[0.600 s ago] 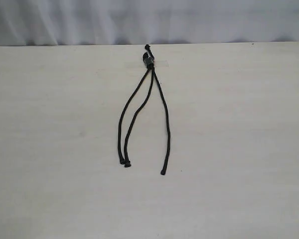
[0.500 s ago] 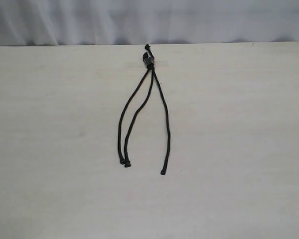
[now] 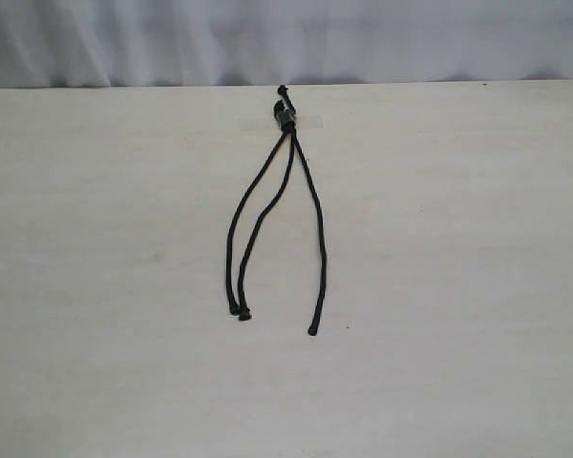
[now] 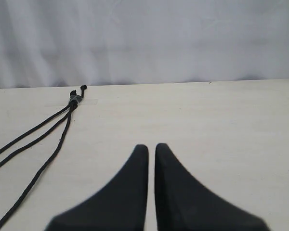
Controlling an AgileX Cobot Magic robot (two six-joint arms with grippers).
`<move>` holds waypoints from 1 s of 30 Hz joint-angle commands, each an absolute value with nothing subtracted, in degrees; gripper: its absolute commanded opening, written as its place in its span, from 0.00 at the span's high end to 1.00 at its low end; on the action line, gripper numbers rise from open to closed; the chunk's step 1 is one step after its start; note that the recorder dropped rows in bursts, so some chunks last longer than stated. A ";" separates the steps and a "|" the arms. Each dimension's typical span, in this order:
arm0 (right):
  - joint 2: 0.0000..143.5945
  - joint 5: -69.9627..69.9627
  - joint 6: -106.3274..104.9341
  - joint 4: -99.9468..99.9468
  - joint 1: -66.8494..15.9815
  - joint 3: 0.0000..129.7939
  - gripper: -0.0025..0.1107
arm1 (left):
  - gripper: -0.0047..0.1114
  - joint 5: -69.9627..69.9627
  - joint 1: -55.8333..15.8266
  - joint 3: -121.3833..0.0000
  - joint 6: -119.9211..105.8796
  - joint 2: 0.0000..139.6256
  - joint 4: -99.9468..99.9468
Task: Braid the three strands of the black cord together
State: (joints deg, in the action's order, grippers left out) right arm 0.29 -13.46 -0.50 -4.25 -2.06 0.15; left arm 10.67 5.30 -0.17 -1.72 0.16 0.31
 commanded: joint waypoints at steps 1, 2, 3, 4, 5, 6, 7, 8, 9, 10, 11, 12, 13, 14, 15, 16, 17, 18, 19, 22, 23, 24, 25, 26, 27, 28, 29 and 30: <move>0.00 -13.57 -0.38 -3.78 -2.15 0.00 0.94 | 0.96 9.93 5.34 0.00 -1.92 0.00 0.70; 0.00 -13.57 -0.38 -3.78 -2.15 0.00 0.94 | 0.96 9.93 5.34 0.00 -1.92 0.00 0.70; 0.00 -13.57 -0.38 -3.78 -2.15 0.00 0.94 | 0.96 9.93 5.34 0.00 -1.92 0.00 0.70; 0.00 -13.57 -0.38 -3.78 -2.15 0.00 0.94 | 0.96 9.93 5.34 0.00 -1.92 0.00 0.70; 0.00 -13.57 -0.38 -3.78 -2.15 0.00 0.94 | 0.96 9.93 5.34 0.00 -1.92 0.00 0.70; 0.00 -13.57 -0.38 -3.78 -2.15 0.00 0.94 | 0.96 9.93 5.34 0.00 -1.92 0.00 0.70; 0.00 -13.57 -0.38 -3.78 -2.15 0.00 0.94 | 0.96 9.93 5.34 0.00 -1.92 0.00 0.70; 0.00 -13.57 -0.38 -3.78 -2.15 0.00 0.94 | 0.96 9.93 5.34 0.00 -1.92 0.00 0.70; 0.00 -13.57 -0.38 -3.78 -2.15 0.00 0.94 | 0.96 9.93 5.34 0.00 -1.92 0.00 0.70; 0.00 -13.57 -0.38 -3.78 -2.15 0.00 0.94 | 0.96 9.93 5.34 0.00 -1.92 0.00 0.70; 0.00 -13.31 -0.38 -3.78 -2.15 0.00 0.94 | 0.96 9.93 5.34 0.00 -1.92 0.00 0.70; 0.00 -12.04 -0.38 -3.78 -2.15 0.00 0.94 | 0.96 9.80 5.34 0.00 -1.92 0.00 0.70; 0.00 -10.14 -0.38 -3.78 -2.15 0.00 0.94 | 0.96 8.83 5.34 0.00 -1.92 0.00 0.70; 0.00 -8.60 -0.38 -3.78 -2.15 0.00 0.94 | 0.96 6.15 5.34 0.00 -1.92 0.00 0.70; 0.00 -5.31 -0.38 -3.78 -2.15 0.00 0.94 | 0.96 2.15 5.34 0.00 -1.66 0.00 0.70; 0.00 -3.03 -0.38 -3.78 -2.15 0.00 0.94 | 0.96 -1.58 5.34 0.00 -1.54 0.00 0.70; 0.00 -0.60 -0.38 -3.78 -2.15 0.00 0.94 | 0.96 -6.65 5.34 0.00 -1.12 0.00 0.70; 0.00 4.15 -0.82 -3.78 -2.15 0.00 0.94 | 0.96 -13.01 5.34 0.00 -0.57 0.00 0.84; 0.00 7.97 -0.83 -3.78 -2.15 0.00 0.94 | 0.96 -17.42 5.34 0.00 1.04 0.00 0.84; 0.00 23.03 -0.60 -3.78 -2.15 0.00 0.94 | 0.96 -31.47 5.34 0.00 11.12 0.00 0.84; 0.00 27.80 -0.60 -3.78 -2.15 0.00 0.94 | 0.96 -36.38 5.34 0.00 16.39 0.00 0.84; 0.00 32.55 -0.48 -3.78 -2.15 0.00 0.94 | 0.96 -39.32 5.34 0.00 18.98 0.00 0.72; 0.00 36.23 -0.46 -3.78 -2.15 0.00 0.94 | 0.96 -42.25 5.34 0.00 20.44 0.00 0.72; 0.00 40.69 -0.46 -3.78 -2.15 0.00 0.94 | 0.96 -47.03 5.34 0.00 20.82 0.00 0.62; 0.00 44.75 -0.35 -3.78 -2.15 0.00 0.94 | 0.96 -49.85 5.34 0.00 20.82 0.00 0.62; 0.00 50.59 1.60 -3.78 -2.15 0.00 0.94 | 0.96 -55.31 5.34 0.00 21.76 0.00 -1.32; 0.00 52.37 4.06 -3.78 -2.15 0.00 0.94 | 0.96 -56.93 5.34 0.00 22.33 0.00 -2.47; 0.00 53.32 6.87 -3.78 -2.15 0.00 0.94 | 0.96 -58.08 5.34 0.00 22.45 0.00 -3.59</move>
